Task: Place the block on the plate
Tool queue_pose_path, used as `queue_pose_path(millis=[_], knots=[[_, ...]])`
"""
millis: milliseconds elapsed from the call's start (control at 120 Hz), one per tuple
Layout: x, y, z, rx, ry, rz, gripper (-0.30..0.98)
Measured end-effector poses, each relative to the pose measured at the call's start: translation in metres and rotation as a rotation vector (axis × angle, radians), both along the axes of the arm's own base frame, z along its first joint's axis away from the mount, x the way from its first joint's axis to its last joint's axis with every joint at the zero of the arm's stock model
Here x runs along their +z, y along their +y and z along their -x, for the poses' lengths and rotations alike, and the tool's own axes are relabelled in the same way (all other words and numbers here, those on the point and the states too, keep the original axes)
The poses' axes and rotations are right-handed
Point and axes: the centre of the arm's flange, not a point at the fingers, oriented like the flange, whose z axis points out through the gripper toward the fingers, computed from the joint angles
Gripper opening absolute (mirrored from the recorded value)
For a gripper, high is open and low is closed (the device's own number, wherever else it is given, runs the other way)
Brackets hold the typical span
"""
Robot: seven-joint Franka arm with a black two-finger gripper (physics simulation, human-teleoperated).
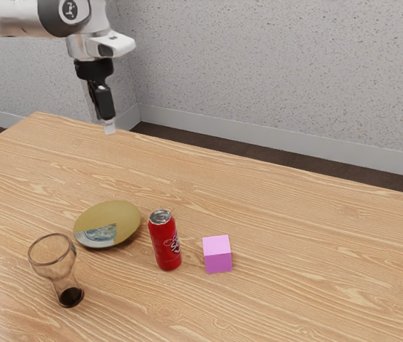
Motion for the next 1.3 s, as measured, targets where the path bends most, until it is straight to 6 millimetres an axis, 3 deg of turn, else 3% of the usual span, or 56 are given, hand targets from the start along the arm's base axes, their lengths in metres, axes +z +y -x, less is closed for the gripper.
queue_pose_path(millis=[183, 283, 367, 483, 567, 683, 808, 1100, 1300], knots=[[-0.019, 0.0, -0.009, -0.011, -0.026, 0.027, 0.69], [-0.04, -0.016, -0.023, -0.022, -0.019, 0.024, 0.69], [-0.063, -0.052, -0.049, -0.078, -0.024, 0.009, 0.69], [-0.079, -0.123, -0.08, -0.179, -0.061, -0.013, 0.69], [-0.087, -0.159, -0.088, -0.228, -0.078, -0.02, 0.68], [-0.091, -0.192, -0.093, -0.27, -0.095, -0.025, 0.68], [-0.105, -0.208, -0.101, -0.287, -0.096, -0.03, 0.68], [-0.182, -0.194, -0.094, -0.27, 0.01, -0.022, 0.69], [-0.214, -0.222, -0.078, -0.313, 0.018, -0.022, 0.68]])
